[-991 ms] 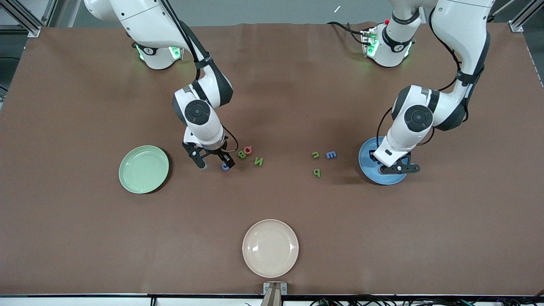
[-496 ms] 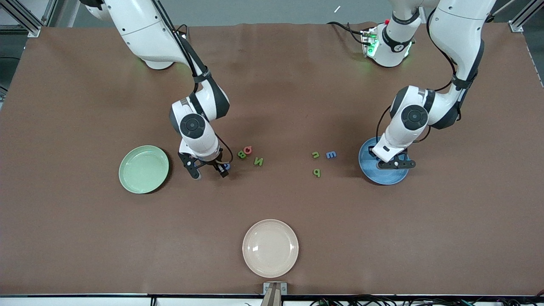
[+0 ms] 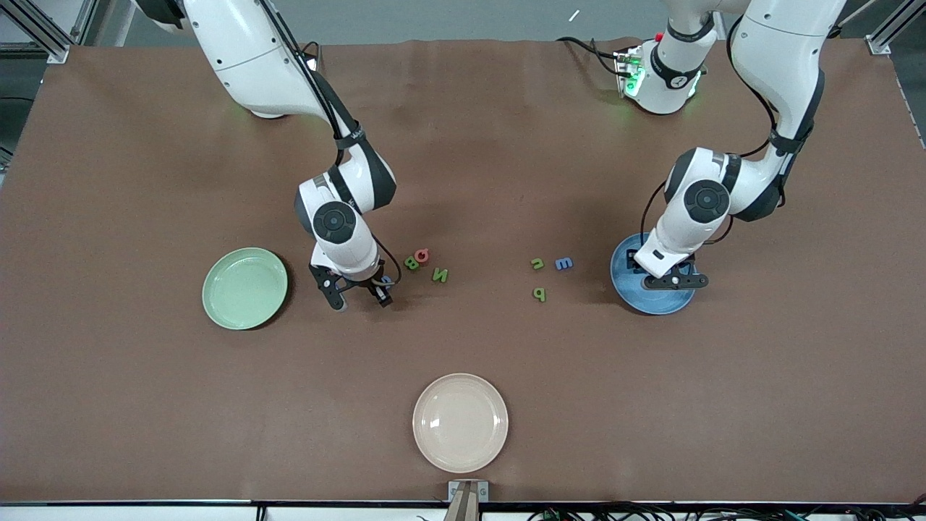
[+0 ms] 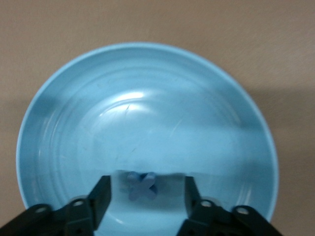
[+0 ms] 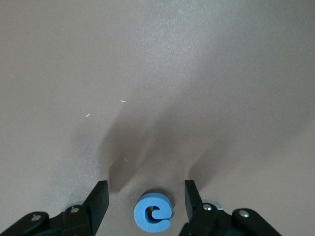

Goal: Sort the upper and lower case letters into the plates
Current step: 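Grasp the blue m with the left gripper while the right gripper places C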

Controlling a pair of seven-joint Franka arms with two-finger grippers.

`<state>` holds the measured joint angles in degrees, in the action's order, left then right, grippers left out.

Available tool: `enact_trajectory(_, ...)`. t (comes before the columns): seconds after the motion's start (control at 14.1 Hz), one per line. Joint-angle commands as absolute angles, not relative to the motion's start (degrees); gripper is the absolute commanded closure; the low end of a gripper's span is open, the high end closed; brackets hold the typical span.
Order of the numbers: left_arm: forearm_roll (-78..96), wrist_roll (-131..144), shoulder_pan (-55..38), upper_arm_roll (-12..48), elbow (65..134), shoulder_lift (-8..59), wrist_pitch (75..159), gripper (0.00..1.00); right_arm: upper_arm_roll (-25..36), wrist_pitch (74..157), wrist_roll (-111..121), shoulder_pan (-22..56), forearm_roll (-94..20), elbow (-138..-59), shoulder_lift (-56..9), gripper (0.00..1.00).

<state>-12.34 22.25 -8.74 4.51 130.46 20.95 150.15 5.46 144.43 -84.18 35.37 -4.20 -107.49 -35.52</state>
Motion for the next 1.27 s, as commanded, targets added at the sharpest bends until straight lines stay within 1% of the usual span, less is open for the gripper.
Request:
enact_trajectory(0.0, -12.5, 22.8, -8.2, 7.7, 126.3, 18.9, 142.2, 0.01, 5.0, 144.3, -85.2, 35.6, -5.6, -106.8, -36.0, 0.37)
enact_trajectory(0.14, -10.9, 24.7, -8.3, 10.5, 121.2, 19.4, 135.1, 0.0, 5.0, 144.1, -85.2, 35.9, -6.5, -106.8, -36.0, 0.4)
enact_trajectory(0.21, -10.1, 28.0, -9.1, 11.3, 119.5, 19.9, 133.9, 0.01, 5.0, 144.0, -85.2, 35.9, -6.6, -106.8, -36.0, 0.43)
enact_trajectory(0.35, -9.8, 36.3, -10.4, 14.0, 117.0, 22.6, 133.9, 0.01, 5.0, 143.8, -85.2, 35.9, -6.6, -106.8, -36.0, 0.54)
enact_trajectory(0.42, -9.8, 40.7, -11.3, 15.0, 115.5, 24.4, 133.9, 0.01, 5.0, 143.8, -85.2, 36.0, -6.6, -106.8, -36.0, 0.58)
enact_trajectory(0.5, -10.1, 43.7, -12.7, 15.3, 114.2, 26.2, 134.0, 0.01, 5.0, 143.7, -85.2, 35.9, -6.6, -106.8, -36.0, 0.66)
enact_trajectory(0.57, -10.2, 46.4, -14.7, 15.3, 112.8, 27.6, 134.5, 0.01, 5.0, 143.7, -85.2, 36.0, -6.6, -106.8, -36.0, 0.77)
enact_trajectory(0.64, -10.5, 48.1, -16.0, 15.3, 112.1, 28.6, 134.9, 0.01, 5.0, 143.6, -85.1, 36.0, -6.6, -107.0, -36.0, 0.92)
enact_trajectory(0.71, -10.5, 49.0, -17.0, 15.3, 112.0, 29.3, 136.1, 0.01, 5.0, 143.6, -84.7, 35.9, -6.6, -106.8, -35.9, 1.0)
enact_trajectory(0.85, -10.5, 49.6, -18.0, 15.2, 112.6, 30.9, 139.5, 0.01, 5.0, 142.0, -84.0, 35.1, -6.5, -106.8, -35.1, 1.0)
enact_trajectory(1.06, -10.7, 50.2, -18.1, 15.1, 113.6, 32.2, 142.7, 0.01, 5.2, 134.1, -78.0, 31.7, -6.6, -106.0, -31.3, 1.0)
enact_trajectory(1.2, -10.8, 50.2, -18.0, 15.1, 113.8, 32.6, 143.7, 0.01, 5.2, 132.9, -73.3, 29.4, -6.6, -108.0, -28.4, 1.0)
